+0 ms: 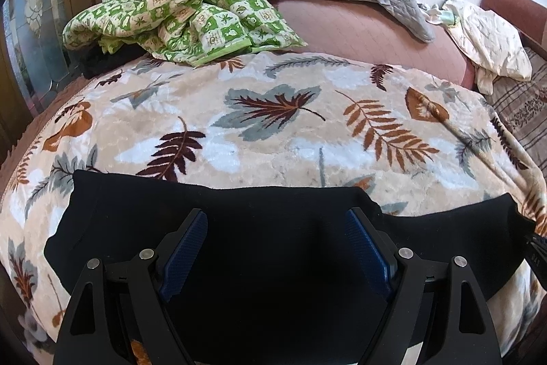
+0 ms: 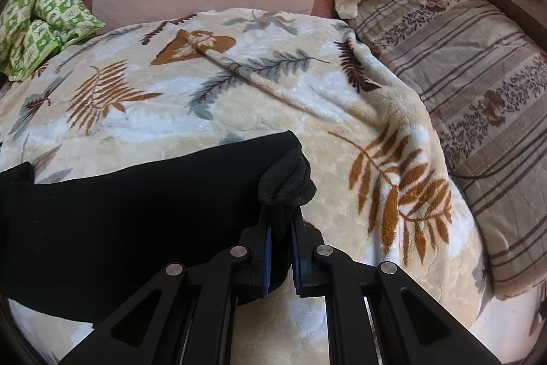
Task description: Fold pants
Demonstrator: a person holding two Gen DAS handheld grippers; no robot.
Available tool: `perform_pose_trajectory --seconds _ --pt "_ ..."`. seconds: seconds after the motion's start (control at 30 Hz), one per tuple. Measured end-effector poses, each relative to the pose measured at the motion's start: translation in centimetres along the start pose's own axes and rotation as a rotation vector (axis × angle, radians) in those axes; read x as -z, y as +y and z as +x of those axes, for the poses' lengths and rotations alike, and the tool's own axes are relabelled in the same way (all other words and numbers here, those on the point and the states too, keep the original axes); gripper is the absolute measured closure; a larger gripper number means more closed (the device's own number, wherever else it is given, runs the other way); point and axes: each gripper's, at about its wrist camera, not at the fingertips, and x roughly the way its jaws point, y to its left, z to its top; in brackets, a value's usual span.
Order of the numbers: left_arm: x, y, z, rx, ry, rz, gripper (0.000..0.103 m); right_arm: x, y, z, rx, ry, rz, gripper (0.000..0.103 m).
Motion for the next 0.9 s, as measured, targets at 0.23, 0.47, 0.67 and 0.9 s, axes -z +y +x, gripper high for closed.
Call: perform_pose_trajectory --seconds 0.23,0.47,0.67,0.9 --pt "-0.1 0.1 -4.4 0.409 -0.079 -0.090 0.034 0.4 0.3 0.2 0.041 -0.001 -0.016 0.094" --pt "1.1 -12.1 -10.9 0.762 -0.095 0.202 0.023 0.8 0.7 0.1 0.057 -0.015 -0.038 0.094" --pt "0.5 -14.2 -11.3 0.779 -0.079 0.197 0.023 0.9 0.6 0.0 0.056 -0.014 -0.038 0.094" --pt "-0.5 -11.5 -10.0 0.692 -0.080 0.173 0.023 0.9 0.5 -0.1 0.045 -0.013 -0.033 0.094"
